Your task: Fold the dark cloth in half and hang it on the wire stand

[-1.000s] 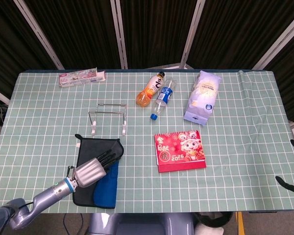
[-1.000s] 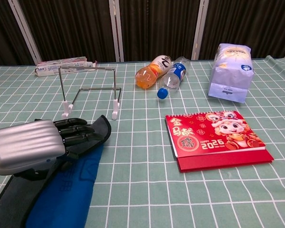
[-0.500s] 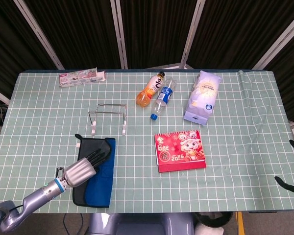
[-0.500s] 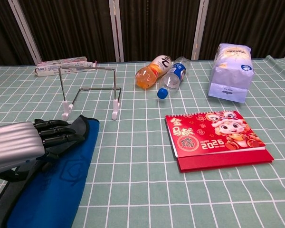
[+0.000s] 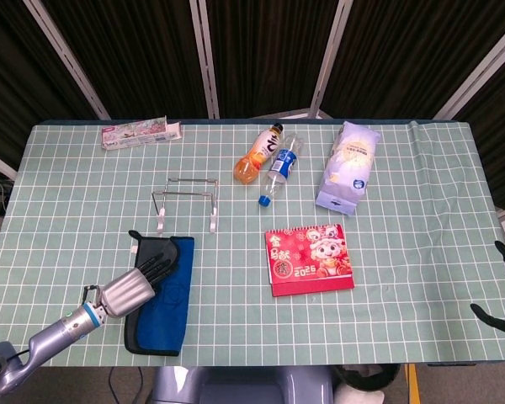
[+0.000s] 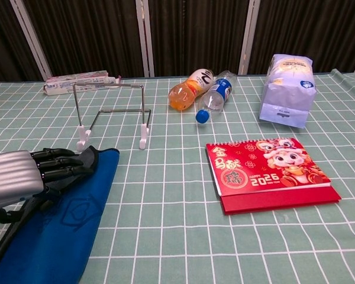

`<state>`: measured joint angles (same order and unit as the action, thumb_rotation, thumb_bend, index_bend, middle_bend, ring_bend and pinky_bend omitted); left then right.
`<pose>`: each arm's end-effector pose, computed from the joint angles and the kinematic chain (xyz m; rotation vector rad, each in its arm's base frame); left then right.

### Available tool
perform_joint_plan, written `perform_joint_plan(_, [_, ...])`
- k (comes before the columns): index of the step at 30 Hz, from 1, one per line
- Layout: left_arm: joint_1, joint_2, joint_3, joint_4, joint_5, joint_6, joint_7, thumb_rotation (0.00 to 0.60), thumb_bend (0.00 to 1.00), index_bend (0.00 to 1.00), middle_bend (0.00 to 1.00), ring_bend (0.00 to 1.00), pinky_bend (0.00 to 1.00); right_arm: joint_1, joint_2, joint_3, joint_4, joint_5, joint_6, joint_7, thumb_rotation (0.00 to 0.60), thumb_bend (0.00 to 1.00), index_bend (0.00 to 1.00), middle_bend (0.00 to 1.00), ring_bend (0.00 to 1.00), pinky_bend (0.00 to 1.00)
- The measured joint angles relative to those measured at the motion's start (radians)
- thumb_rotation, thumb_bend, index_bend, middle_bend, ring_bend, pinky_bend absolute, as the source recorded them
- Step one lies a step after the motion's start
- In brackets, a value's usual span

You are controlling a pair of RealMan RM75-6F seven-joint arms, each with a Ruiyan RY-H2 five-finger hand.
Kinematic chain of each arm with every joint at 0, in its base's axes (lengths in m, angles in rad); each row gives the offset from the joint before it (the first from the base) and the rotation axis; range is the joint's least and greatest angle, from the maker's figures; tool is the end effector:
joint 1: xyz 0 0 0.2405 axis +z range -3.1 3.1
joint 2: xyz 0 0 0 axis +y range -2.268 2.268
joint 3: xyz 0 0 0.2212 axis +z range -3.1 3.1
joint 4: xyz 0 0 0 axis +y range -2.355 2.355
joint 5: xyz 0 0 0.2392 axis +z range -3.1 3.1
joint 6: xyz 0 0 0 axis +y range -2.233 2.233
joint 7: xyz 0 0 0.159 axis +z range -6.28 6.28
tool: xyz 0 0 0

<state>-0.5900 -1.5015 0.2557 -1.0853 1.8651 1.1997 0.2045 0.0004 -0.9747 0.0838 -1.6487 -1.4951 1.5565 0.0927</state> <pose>-0.2479 0.2451 -0.0458 -2.3942 -0.1867 -0.6987 -0.3051 -0.1783 0.1726 1.2847 -0.8562 0.9046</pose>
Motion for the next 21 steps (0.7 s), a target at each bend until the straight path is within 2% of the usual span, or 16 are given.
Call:
perform_joint_plan(7, [0.009,-0.007,0.0,0.029,0.007,0.006,-0.025,0.6,0.48,0.67,0.0,0.0,0.0,0.001,0.0,0.0,0.0,0.001,-0.001,-0.001,0.6,0.0,0.01,0.0,0.0,0.0])
perform_joint_plan(10, [0.012,-0.008,0.0,0.034,0.008,0.007,-0.027,0.6,0.48,0.64,0.0,0.0,0.0,0.001,0.0,0.0,0.0,0.0,-0.001,-0.001,0.6,0.0,0.01,0.0,0.0,0.0])
perform_joint_plan(12, [0.015,-0.007,-0.001,0.036,0.007,0.007,-0.025,0.6,0.48,0.52,0.0,0.0,0.0,0.0,0.0,-0.001,0.0,-0.002,0.001,0.0,0.6,0.0,0.01,0.0,0.0,0.0])
perform_joint_plan(13, [0.017,-0.006,-0.002,0.037,0.005,0.007,-0.023,0.6,0.47,0.37,0.0,0.0,0.0,0.0,0.0,-0.001,-0.001,-0.003,0.001,0.0,0.6,0.0,0.01,0.0,0.0,0.0])
perform_joint_plan(14, [0.02,-0.005,-0.003,0.037,0.002,0.005,-0.023,0.6,0.42,0.2,0.0,0.0,0.0,-0.001,0.001,-0.001,-0.001,-0.003,0.002,0.0,0.6,0.0,0.01,0.0,0.0,0.0])
perform_joint_plan(15, [0.022,-0.004,-0.004,0.037,-0.002,0.004,-0.023,0.6,0.37,0.11,0.0,0.0,0.0,-0.001,0.001,-0.002,-0.001,-0.004,0.003,0.0,0.6,0.0,0.01,0.0,0.0,0.0])
perform_joint_plan(16, [0.024,-0.001,-0.005,0.036,-0.006,0.003,-0.022,0.6,0.28,0.02,0.0,0.0,0.0,-0.001,0.001,-0.002,-0.001,-0.004,0.003,0.001,0.6,0.0,0.01,0.0,0.0,0.0])
perform_joint_plan(19, [0.033,0.016,-0.009,0.022,-0.021,0.002,-0.026,0.6,0.13,0.0,0.0,0.0,0.0,-0.001,0.003,-0.002,-0.002,-0.004,0.003,0.003,0.6,0.0,0.01,0.0,0.0,0.0])
perform_joint_plan(21, [0.04,0.037,-0.011,0.007,-0.03,0.007,-0.039,0.6,0.11,0.0,0.0,0.0,0.0,-0.001,0.004,-0.003,-0.003,-0.005,0.002,0.006,0.6,0.0,0.01,0.0,0.0,0.0])
